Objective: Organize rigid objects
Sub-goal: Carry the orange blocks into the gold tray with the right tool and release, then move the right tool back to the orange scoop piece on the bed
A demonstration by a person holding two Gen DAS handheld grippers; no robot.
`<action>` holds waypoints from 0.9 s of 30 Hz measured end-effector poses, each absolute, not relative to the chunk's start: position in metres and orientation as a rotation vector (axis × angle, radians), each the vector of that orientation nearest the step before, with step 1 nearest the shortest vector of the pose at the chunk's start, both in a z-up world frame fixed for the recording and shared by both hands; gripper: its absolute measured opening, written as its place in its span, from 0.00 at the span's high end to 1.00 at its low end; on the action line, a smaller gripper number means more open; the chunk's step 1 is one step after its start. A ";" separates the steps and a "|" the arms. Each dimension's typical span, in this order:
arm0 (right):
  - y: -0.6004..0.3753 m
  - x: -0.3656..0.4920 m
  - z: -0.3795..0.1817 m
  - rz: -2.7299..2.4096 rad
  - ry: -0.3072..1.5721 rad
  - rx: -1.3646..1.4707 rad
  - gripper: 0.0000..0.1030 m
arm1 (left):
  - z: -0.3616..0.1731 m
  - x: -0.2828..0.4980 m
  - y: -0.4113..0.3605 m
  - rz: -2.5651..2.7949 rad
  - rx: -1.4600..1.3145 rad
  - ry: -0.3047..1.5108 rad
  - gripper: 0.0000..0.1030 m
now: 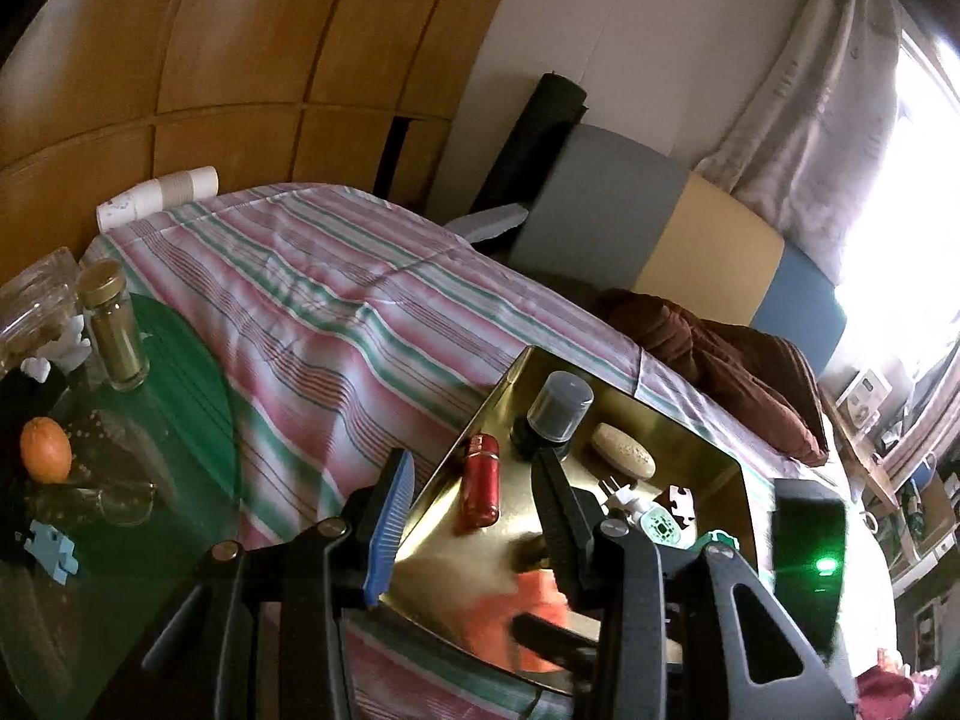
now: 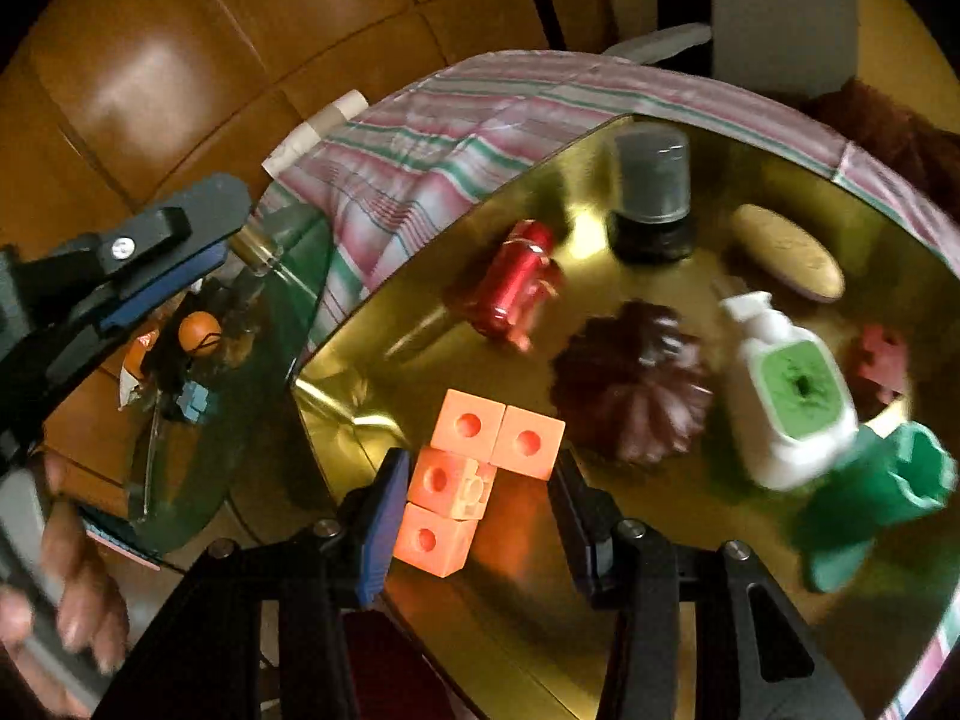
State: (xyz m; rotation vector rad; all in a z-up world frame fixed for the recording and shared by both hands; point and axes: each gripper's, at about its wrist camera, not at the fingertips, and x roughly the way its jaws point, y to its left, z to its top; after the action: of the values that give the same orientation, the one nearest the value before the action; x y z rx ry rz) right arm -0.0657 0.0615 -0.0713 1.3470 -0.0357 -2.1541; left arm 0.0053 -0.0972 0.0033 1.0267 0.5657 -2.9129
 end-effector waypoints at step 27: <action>0.185 -0.009 -0.024 -2.444 -0.182 1.187 0.33 | -0.006 0.016 -0.031 -3.103 1.145 0.326 0.60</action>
State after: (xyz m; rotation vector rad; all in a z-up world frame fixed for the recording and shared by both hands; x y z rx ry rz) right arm -0.0088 0.1853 -0.0237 1.1872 -0.1819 -2.4435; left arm 0.0158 -0.0307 -0.0057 1.1450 0.3257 -3.1031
